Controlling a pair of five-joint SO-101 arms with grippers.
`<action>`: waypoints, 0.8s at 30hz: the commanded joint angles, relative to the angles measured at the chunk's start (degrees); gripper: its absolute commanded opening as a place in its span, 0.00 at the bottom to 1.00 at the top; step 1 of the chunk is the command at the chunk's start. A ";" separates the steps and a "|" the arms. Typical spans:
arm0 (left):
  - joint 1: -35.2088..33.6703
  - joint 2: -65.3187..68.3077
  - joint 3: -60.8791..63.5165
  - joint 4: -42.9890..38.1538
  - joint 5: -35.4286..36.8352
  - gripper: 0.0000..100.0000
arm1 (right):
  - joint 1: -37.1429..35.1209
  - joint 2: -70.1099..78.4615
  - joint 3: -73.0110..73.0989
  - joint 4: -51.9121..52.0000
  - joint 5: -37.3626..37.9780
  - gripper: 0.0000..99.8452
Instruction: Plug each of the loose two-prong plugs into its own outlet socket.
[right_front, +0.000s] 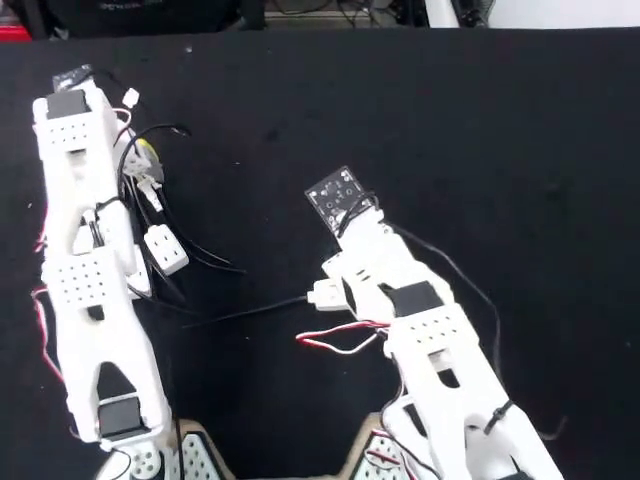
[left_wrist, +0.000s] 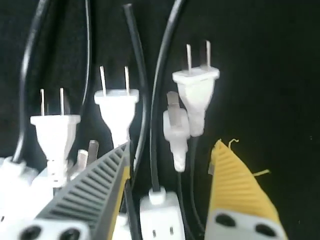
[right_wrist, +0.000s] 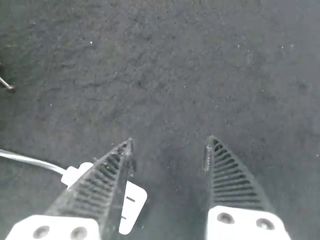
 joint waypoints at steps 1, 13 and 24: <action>1.01 7.74 -14.46 2.46 2.29 0.26 | 0.88 -1.63 -0.40 -1.49 0.00 0.20; 1.45 14.77 -22.37 3.52 3.78 0.04 | 0.88 -1.63 -0.22 -1.76 0.00 0.20; 5.32 8.35 -24.84 3.52 0.00 0.03 | 0.88 -1.63 -0.31 -1.76 0.09 0.20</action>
